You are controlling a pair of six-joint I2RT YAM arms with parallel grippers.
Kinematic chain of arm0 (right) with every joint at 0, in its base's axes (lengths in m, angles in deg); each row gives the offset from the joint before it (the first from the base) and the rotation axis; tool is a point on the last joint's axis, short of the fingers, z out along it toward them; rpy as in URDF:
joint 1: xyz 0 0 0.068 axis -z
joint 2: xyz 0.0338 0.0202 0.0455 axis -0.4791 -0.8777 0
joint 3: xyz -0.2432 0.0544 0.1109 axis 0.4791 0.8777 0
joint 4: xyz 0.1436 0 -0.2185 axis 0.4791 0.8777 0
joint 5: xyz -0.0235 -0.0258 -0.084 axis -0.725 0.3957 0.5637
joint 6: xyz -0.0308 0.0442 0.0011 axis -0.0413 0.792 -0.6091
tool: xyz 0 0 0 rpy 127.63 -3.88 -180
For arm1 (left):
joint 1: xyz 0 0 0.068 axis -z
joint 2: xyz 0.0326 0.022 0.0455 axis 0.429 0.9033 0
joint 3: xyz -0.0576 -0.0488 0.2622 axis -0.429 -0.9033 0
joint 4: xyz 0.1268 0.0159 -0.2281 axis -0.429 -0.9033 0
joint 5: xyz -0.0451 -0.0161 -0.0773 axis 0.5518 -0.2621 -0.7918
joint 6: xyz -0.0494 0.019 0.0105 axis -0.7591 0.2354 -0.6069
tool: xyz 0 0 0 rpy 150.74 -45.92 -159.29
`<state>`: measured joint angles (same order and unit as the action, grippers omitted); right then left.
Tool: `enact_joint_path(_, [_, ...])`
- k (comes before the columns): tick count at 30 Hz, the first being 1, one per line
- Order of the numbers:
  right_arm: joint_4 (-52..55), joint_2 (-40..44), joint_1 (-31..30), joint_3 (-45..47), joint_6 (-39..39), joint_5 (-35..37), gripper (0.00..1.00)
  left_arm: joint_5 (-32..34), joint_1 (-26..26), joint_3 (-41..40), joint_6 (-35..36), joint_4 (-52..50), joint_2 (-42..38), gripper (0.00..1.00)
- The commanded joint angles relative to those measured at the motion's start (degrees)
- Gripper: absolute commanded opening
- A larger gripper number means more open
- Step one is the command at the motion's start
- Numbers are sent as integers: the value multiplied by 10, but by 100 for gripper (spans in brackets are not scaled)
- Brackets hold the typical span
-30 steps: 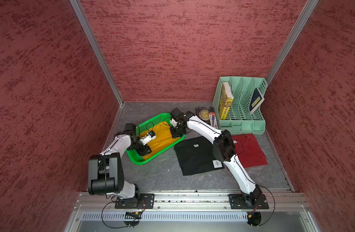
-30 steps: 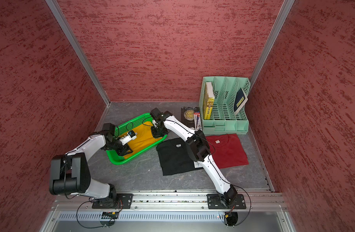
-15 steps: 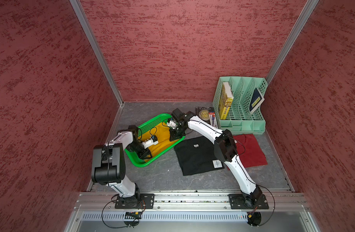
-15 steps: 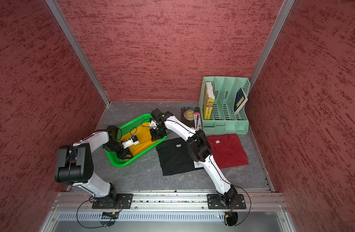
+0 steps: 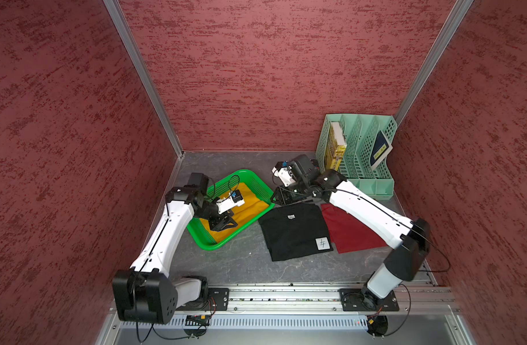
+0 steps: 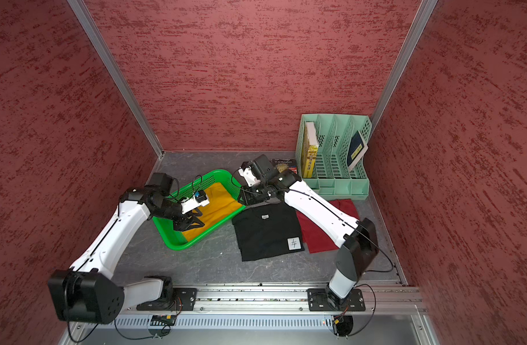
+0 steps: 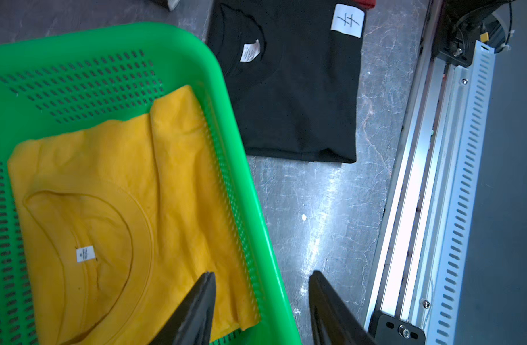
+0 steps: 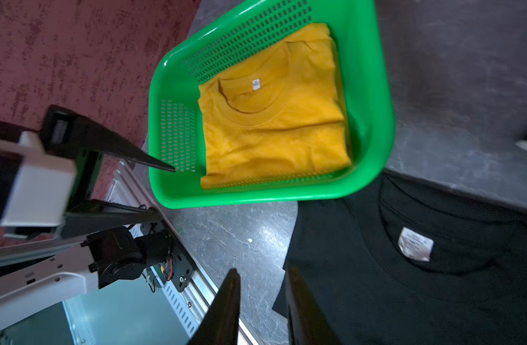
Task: Put the folded t-shirts into the basket
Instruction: Place the T-shirt in the bin, then pick up the T-shirt from the center of the board.
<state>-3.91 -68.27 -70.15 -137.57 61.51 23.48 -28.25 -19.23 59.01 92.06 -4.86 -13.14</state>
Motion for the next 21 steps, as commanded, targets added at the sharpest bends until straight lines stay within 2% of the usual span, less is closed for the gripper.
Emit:
enact_joint_path(1, [-60, 27, 2, 135, 70, 71, 27, 16, 80, -13, -55, 36, -24, 54])
enact_joint_path(3, [-133, 55, 2, 221, 116, 54, 25, 45, 128, -27, -71, 65, -26, 55])
enact_joint_path(5, [-206, 57, 1, 285, 158, 4, 24, 65, 171, -38, -91, 101, -17, 56])
enact_joint_path(7, [-258, 32, -2, 314, 181, -50, 24, 87, 203, -53, -106, 133, -2, 57])
enact_joint_path(10, [-345, -9, -16, 357, 234, -64, 24, 124, 241, -76, -124, 182, 22, 57])
enact_joint_path(14, [-437, -64, -24, 411, 303, -102, 23, 135, 250, -101, -135, 223, 36, 57])
enact_joint_path(17, [-432, -81, -47, 440, 312, -116, 23, 124, 250, -116, -138, 241, 36, 57])
enact_joint_path(21, [-395, -55, -72, 501, 326, -104, 23, 112, 250, -121, -140, 251, 38, 57])
